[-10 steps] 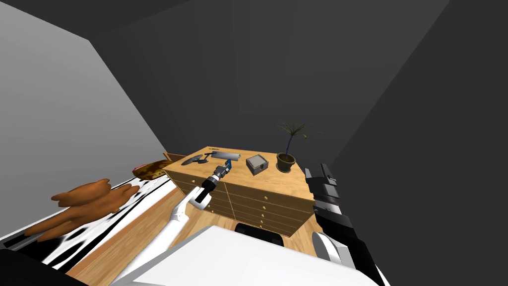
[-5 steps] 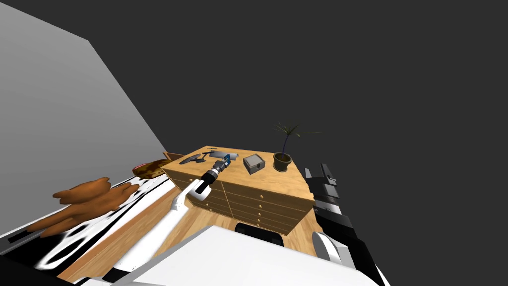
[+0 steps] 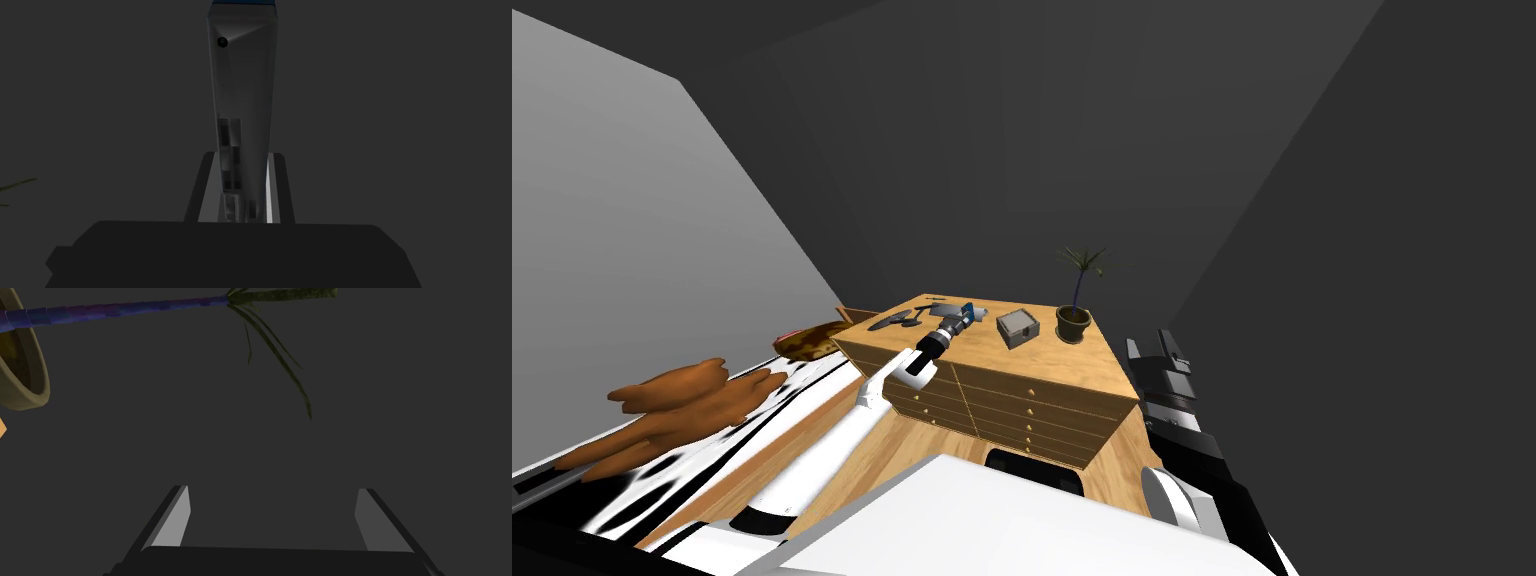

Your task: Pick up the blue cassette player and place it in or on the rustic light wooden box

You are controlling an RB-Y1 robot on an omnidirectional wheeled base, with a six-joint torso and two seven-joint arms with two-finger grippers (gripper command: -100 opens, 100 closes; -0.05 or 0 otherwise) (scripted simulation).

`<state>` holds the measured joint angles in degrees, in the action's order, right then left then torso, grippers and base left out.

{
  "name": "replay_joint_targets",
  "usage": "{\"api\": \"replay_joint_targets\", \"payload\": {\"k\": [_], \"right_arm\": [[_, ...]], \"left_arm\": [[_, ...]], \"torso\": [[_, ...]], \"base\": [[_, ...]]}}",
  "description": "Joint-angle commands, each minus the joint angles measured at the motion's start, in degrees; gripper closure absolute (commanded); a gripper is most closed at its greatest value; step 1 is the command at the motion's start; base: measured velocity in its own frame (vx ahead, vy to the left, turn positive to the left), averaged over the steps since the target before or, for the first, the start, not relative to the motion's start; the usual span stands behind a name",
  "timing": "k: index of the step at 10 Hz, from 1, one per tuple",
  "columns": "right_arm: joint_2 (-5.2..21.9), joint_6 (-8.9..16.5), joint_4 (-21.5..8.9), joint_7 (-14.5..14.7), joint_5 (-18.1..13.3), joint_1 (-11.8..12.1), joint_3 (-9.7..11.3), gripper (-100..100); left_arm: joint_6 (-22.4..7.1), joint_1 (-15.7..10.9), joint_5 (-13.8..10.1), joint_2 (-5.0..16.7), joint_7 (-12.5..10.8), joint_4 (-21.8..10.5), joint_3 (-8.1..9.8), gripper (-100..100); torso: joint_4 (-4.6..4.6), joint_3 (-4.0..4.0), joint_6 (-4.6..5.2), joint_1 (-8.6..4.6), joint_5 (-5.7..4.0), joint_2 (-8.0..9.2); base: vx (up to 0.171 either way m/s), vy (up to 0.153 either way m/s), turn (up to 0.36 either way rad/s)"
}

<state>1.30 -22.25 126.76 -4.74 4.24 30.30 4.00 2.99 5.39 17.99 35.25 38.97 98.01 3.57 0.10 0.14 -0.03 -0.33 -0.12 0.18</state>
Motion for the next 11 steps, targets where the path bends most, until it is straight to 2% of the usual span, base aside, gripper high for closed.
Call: {"api": "replay_joint_targets", "payload": {"k": [1,6,11], "right_arm": [[0.0,0.0,0.0,0.0,0.0,0.0,0.0,0],[0.0,0.0,0.0,0.0,0.0,0.0,0.0,0],[0.0,0.0,0.0,0.0,0.0,0.0,0.0,0]], "left_arm": [[-2.1,-0.6,-0.6,1.1,-0.4,0.8,-0.07,100],[-7.6,-2.0,-0.6,3.4,-1.8,2.5,-0.23,100],[-14.2,-1.9,1.6,4.3,-4.2,4.1,-0.17,100]], "torso": [[0.0,0.0,0.0,0.0,0.0,0.0],[-0.02,-0.02,0.05,0.09,0.04,-0.02],[-0.06,-0.07,0.11,-0.02,0.02,-0.08]], "base": [[-0.02,-0.051,-0.042],[-0.016,-0.036,-0.078],[-0.013,-0.052,-0.162]]}}
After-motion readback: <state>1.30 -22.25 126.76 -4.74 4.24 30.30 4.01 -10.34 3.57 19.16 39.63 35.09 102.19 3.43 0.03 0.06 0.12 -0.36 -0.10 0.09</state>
